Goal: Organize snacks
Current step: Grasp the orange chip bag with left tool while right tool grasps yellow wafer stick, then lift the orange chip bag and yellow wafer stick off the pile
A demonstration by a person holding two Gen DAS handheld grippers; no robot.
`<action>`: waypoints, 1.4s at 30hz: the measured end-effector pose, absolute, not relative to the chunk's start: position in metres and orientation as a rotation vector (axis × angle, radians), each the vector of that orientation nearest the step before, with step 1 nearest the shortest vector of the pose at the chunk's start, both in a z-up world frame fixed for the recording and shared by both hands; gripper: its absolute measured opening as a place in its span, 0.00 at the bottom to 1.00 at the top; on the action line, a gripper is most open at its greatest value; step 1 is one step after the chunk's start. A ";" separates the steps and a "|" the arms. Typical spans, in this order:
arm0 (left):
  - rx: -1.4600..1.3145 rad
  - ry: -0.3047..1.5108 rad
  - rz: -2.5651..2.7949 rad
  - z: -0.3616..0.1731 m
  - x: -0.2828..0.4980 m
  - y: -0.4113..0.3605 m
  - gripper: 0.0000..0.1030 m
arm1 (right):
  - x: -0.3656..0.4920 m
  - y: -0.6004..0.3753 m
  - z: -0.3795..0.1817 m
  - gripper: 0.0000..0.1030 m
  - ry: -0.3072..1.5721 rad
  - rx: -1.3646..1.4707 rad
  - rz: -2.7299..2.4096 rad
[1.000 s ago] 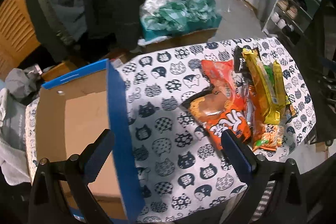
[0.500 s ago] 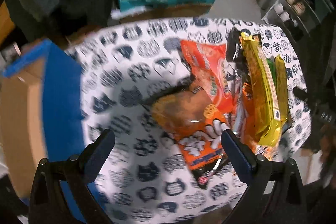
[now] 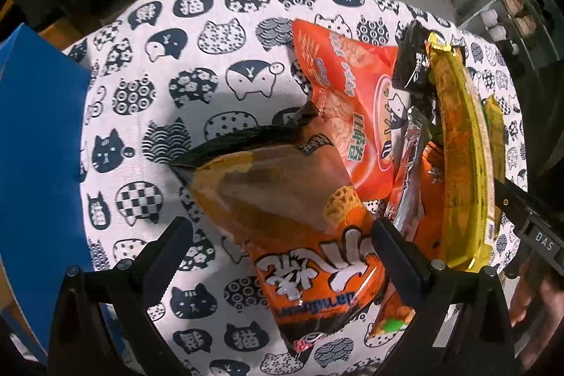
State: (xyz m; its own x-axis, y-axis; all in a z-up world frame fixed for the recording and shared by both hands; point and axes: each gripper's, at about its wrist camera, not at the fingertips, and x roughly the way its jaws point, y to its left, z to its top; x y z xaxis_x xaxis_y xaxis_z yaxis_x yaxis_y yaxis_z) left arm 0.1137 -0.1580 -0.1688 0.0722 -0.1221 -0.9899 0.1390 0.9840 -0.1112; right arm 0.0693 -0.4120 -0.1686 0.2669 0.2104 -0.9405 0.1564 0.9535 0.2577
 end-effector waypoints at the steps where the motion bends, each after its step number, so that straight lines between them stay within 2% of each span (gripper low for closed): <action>1: 0.018 1.492 -0.202 -0.172 0.114 -0.161 0.99 | 0.070 -0.410 -0.170 0.72 1.310 0.332 0.052; 5: 0.013 1.525 -0.252 -0.186 0.116 -0.169 0.99 | 0.069 -0.406 -0.172 0.62 1.315 0.311 0.072; 7: 0.009 1.540 -0.284 -0.191 0.115 -0.172 0.99 | 0.067 -0.410 -0.171 0.50 1.318 0.306 0.063; 8: 0.011 1.544 -0.303 -0.194 0.116 -0.172 0.97 | 0.066 -0.413 -0.171 0.48 1.320 0.302 0.055; 9: 0.012 1.543 -0.326 -0.196 0.115 -0.174 0.90 | 0.066 -0.416 -0.170 0.45 1.320 0.298 0.048; 10: 0.019 1.542 -0.341 -0.198 0.113 -0.175 0.87 | 0.064 -0.421 -0.168 0.41 1.316 0.295 0.037; 14: 0.026 1.523 -0.375 -0.197 0.110 -0.174 0.81 | 0.059 -0.436 -0.160 0.29 1.315 0.199 -0.048; 20: 0.095 1.506 -0.387 -0.189 0.102 -0.169 0.74 | 0.056 -0.442 -0.165 0.29 1.324 0.113 -0.088; 25: 0.134 1.493 -0.379 -0.181 0.097 -0.158 0.73 | 0.060 -0.444 -0.175 0.38 1.329 0.129 -0.078; 27: 0.127 1.493 -0.372 -0.181 0.098 -0.155 0.73 | 0.061 -0.443 -0.178 0.37 1.329 0.098 -0.082; 28: 0.113 1.499 -0.375 -0.182 0.099 -0.152 0.72 | 0.064 -0.441 -0.180 0.33 1.329 0.075 -0.080; 30: 0.106 1.499 -0.386 -0.181 0.099 -0.149 0.71 | 0.065 -0.435 -0.178 0.31 1.320 0.046 -0.084; 42: 0.258 1.390 -0.399 -0.144 0.087 -0.140 0.69 | 0.050 -0.432 -0.140 0.30 1.232 0.052 -0.102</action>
